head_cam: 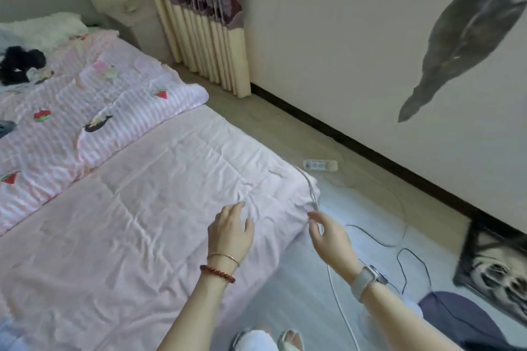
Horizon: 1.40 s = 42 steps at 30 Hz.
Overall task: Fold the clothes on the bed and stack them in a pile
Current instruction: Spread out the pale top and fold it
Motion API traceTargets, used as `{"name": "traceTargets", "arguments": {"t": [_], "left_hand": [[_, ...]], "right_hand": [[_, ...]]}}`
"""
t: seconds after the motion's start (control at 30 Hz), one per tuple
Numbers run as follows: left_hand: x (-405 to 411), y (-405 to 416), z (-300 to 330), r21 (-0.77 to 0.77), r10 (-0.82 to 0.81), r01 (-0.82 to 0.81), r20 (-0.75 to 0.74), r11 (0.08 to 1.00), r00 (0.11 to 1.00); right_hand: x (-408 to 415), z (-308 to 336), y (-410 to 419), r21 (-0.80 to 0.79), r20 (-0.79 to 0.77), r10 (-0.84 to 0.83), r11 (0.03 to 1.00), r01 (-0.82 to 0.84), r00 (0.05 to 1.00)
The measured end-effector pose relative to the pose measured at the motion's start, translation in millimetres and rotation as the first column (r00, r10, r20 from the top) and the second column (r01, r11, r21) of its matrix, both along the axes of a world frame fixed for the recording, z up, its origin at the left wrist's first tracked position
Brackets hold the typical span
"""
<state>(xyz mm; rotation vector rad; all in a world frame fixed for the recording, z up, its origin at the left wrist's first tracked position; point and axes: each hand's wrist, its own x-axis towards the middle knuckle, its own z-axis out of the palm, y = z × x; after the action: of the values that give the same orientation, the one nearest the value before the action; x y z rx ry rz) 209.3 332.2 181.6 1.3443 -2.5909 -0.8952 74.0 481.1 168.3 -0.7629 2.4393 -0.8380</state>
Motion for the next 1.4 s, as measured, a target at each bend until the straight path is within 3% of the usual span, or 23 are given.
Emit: {"name": "traceTargets", "arguments": {"t": [0.2, 0.6, 0.9, 1.1, 1.4], "left_hand": [[-127.3, -26.6, -7.6, -0.016, -0.036, 0.036, -0.016, 0.999, 0.999], [-382.5, -182.7, 8.7, -0.117, 0.086, -0.095, -0.078, 0.989, 0.993], [-407.1, -263.9, 31.0, -0.16, 0.325, -0.333, -0.072, 0.929, 0.943], [-402.7, -336.4, 36.4, -0.214, 0.472, -0.467, -0.027, 0.858, 0.881], [-421.2, -521.0, 25.2, -0.209, 0.648, -0.634, 0.002, 0.745, 0.761]], "right_hand": [[-127.0, -6.2, -9.0, -0.008, 0.014, -0.06, 0.998, 0.06, 0.998], [-399.2, 46.3, -208.2, 0.072, -0.142, 0.331, 0.943, -0.324, 0.933], [-460.6, 72.8, -339.5, 0.07, -0.138, 0.568, 0.823, -0.564, 0.811], [-462.6, 76.7, -446.2, 0.092, -0.208, 0.746, 0.658, -0.747, 0.632], [-488.3, 62.3, -662.5, 0.191, -0.272, 0.886, 0.433, -0.881, 0.376]]}}
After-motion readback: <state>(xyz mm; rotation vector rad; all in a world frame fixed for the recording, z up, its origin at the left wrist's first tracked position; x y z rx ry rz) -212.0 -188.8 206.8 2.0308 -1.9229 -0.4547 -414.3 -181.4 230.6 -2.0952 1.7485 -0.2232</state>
